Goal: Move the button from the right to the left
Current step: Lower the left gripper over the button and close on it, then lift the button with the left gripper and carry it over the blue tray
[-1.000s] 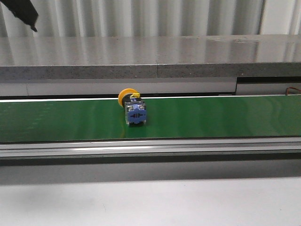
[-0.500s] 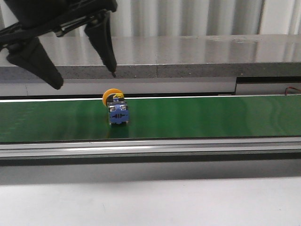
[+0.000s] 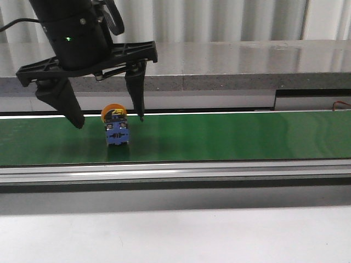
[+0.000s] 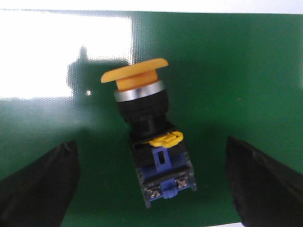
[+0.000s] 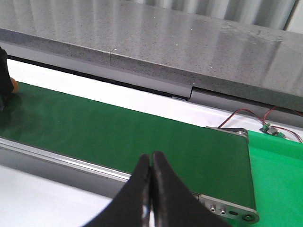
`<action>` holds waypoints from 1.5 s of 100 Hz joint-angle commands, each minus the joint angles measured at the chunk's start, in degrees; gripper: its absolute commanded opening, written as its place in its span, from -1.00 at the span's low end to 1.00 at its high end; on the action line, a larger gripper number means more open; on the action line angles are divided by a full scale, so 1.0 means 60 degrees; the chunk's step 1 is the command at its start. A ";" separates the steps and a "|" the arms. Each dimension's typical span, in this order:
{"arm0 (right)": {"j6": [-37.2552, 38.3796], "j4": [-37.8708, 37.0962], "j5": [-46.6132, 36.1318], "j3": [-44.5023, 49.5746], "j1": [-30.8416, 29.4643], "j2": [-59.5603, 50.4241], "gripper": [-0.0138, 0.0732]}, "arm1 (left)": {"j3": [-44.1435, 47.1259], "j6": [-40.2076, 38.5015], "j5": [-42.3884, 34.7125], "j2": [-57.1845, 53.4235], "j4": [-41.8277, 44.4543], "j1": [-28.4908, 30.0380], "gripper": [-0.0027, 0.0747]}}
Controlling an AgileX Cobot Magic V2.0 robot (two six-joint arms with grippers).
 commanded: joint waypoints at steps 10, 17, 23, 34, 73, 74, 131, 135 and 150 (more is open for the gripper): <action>-0.0044 -0.0091 -0.0754 -0.0219 -0.0006 0.0115 -0.83 | -0.0321 -0.0204 0.0072 -0.0219 0.0096 -0.0038 0.57; -0.0044 -0.0091 -0.0754 -0.0219 -0.0006 0.0115 -0.83 | -0.0321 -0.0428 0.0195 -0.0186 0.0204 -0.0038 0.36; -0.0044 -0.0091 -0.0754 -0.0219 -0.0006 0.0115 -0.83 | -0.0321 -0.0474 0.0212 -0.0165 0.0259 -0.0038 0.03; -0.0044 -0.0091 -0.0754 -0.0219 -0.0006 0.0115 -0.83 | -0.0321 -0.0474 0.0212 -0.0165 0.0312 -0.0038 -0.56; -0.0044 -0.0091 -0.0754 -0.0219 -0.0006 0.0115 -0.83 | -0.1085 -0.0474 0.1782 -0.0665 0.2052 -0.0015 -0.98; -0.0044 -0.0091 -0.0754 -0.0219 -0.0006 0.0115 -0.83 | -0.1085 -0.0474 0.1804 -0.0684 0.2103 -0.0015 -0.98; -0.0044 -0.0091 -0.0751 -0.0219 -0.0006 0.0115 -0.83 | -0.1085 0.3374 0.3066 -0.2118 0.2226 0.3285 -0.98; -0.0044 -0.0091 -0.0751 -0.0219 -0.0006 0.0115 -0.83 | -0.1085 0.3813 0.3130 -0.2119 0.2106 0.3613 -0.98; -0.0044 -0.0091 -0.0751 -0.0219 -0.0006 0.0115 -0.83 | -0.1085 0.5309 0.3192 -0.2133 0.1503 0.5188 -0.98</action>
